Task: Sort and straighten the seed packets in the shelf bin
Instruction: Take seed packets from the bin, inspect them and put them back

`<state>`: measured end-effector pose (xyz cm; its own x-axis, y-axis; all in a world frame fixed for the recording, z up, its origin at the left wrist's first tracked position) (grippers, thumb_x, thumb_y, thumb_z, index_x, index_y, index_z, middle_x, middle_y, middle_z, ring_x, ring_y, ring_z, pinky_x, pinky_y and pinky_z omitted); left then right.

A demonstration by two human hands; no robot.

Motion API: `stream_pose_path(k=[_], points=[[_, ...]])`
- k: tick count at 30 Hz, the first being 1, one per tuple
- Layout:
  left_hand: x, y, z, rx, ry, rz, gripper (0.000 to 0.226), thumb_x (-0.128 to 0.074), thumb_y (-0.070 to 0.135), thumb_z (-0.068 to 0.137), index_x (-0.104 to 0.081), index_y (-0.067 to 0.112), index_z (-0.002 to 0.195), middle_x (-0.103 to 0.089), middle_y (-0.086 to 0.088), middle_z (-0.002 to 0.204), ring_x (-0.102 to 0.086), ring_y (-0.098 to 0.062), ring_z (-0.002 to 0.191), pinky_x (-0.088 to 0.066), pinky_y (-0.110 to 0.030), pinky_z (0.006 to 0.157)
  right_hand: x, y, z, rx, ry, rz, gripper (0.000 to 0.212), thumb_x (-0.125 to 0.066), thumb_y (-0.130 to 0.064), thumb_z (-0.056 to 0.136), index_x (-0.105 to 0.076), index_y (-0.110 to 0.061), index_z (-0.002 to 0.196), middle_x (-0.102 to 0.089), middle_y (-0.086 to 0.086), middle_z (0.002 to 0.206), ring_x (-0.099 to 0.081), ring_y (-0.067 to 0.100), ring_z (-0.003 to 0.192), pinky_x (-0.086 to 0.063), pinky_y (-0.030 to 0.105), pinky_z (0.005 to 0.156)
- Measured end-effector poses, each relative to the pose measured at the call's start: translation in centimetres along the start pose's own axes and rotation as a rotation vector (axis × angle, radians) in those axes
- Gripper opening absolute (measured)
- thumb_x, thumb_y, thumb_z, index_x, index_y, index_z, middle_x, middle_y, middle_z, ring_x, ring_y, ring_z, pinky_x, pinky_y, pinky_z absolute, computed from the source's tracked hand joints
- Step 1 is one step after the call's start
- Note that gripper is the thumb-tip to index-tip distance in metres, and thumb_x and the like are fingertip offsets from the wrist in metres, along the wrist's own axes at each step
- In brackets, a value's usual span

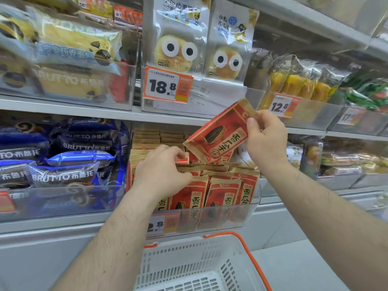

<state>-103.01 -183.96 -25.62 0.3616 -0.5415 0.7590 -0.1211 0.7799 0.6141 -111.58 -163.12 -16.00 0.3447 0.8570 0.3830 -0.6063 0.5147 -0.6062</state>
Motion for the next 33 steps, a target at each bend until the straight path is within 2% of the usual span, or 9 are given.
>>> stream_pose_path(k=[3,7,10,12,16,18,22,27,33], points=[[1.6,0.1,-0.8,-0.013,0.130,-0.313,0.039,-0.068,0.030,0.079,-0.050,0.028,0.113,-0.050,0.013,0.113,-0.050,-0.014,0.109,-0.047,-0.040,0.090,1.3,1.2,-0.9,-0.141,0.052,0.144,0.017,-0.050,-0.015,0.098,-0.059,-0.016,0.084,-0.062,-0.005,0.075,-0.057,0.009,0.070,-0.050,0.034,0.069],[2.9,0.3,-1.9,-0.071,0.193,-0.673,0.034,-0.058,0.038,0.074,-0.053,0.022,0.103,-0.055,0.006,0.102,-0.055,-0.015,0.099,-0.042,-0.028,0.077,2.0,0.3,-3.2,-0.206,-0.057,0.246,0.026,-0.050,-0.007,0.099,-0.059,-0.017,0.077,-0.062,-0.004,0.070,-0.057,-0.001,0.057,-0.048,0.018,0.057],[2.4,1.5,-2.7,-0.111,0.093,-0.844,0.015,-0.062,0.029,0.086,-0.057,0.022,0.098,-0.064,-0.001,0.100,-0.062,-0.015,0.090,-0.051,-0.031,0.079,1.5,-0.9,-6.0,-0.177,-0.215,0.241,0.027,-0.053,-0.002,0.097,-0.061,-0.018,0.076,-0.063,-0.001,0.070,-0.061,0.012,0.065,-0.052,0.032,0.063],[1.3,2.3,-3.3,-0.117,-0.011,-0.908,0.001,-0.058,0.017,0.097,-0.059,0.017,0.097,-0.067,-0.002,0.095,-0.065,-0.011,0.080,-0.055,-0.031,0.073,0.6,-1.4,-8.0,-0.147,-0.327,0.217,0.030,-0.055,0.000,0.094,-0.060,-0.020,0.073,-0.061,-0.005,0.066,-0.058,0.010,0.062,-0.050,0.031,0.059],[-1.9,3.0,-4.9,-0.080,-0.149,-0.901,0.014,-0.055,0.023,0.100,-0.065,0.013,0.097,-0.068,0.005,0.080,-0.064,-0.004,0.069,-0.053,-0.019,0.060,-1.0,-1.2,-11.3,-0.044,-0.466,0.049,0.033,-0.062,-0.007,0.090,-0.057,-0.031,0.068,-0.058,-0.018,0.061,-0.053,0.001,0.063,-0.044,0.026,0.063],[-3.4,2.5,-5.7,-0.010,-0.174,-0.963,0.017,-0.057,0.022,0.100,-0.069,0.014,0.091,-0.070,0.003,0.074,-0.066,-0.009,0.065,-0.055,-0.022,0.056,-1.4,-0.6,-12.4,-0.052,-0.489,0.051,0.030,-0.062,-0.013,0.089,-0.057,-0.033,0.069,-0.058,-0.022,0.061,-0.053,-0.001,0.062,-0.042,0.023,0.062],[-5.6,1.2,-6.5,0.111,-0.159,-1.051,0.027,-0.059,0.024,0.098,-0.077,0.023,0.078,-0.076,-0.010,0.083,-0.071,-0.024,0.072,-0.059,-0.039,0.067,-1.5,1.1,-14.1,-0.150,-0.494,0.071,0.030,-0.063,-0.010,0.092,-0.062,-0.031,0.070,-0.062,-0.019,0.063,-0.057,-0.004,0.064,-0.042,0.016,0.058],[-7.6,0.5,-7.6,0.286,-0.137,-1.187,0.024,-0.055,0.021,0.102,-0.071,0.011,0.087,-0.074,-0.012,0.078,-0.071,-0.023,0.066,-0.058,-0.034,0.057,-1.4,3.8,-15.9,-0.422,-0.361,0.379,0.017,-0.067,-0.006,0.090,-0.066,-0.020,0.081,-0.069,-0.007,0.072,-0.066,0.007,0.065,-0.051,0.026,0.057],[-9.1,1.0,-8.2,0.335,-0.144,-1.251,0.025,-0.052,0.023,0.104,-0.070,0.009,0.092,-0.076,-0.011,0.081,-0.074,-0.021,0.068,-0.060,-0.032,0.056,-1.0,5.9,-17.1,-0.597,-0.267,0.549,0.008,-0.063,-0.012,0.095,-0.068,-0.007,0.091,-0.072,0.000,0.071,-0.069,0.010,0.064,-0.052,0.022,0.054]])
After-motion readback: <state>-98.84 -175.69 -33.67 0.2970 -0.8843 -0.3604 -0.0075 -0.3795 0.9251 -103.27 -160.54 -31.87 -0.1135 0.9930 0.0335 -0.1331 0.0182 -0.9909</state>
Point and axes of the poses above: each hand's wrist, its own z-axis towards the middle knuckle, its own x-axis out of the back of the hand, y = z × x, the point moved 9 cm from there along z, towards the middle knuckle
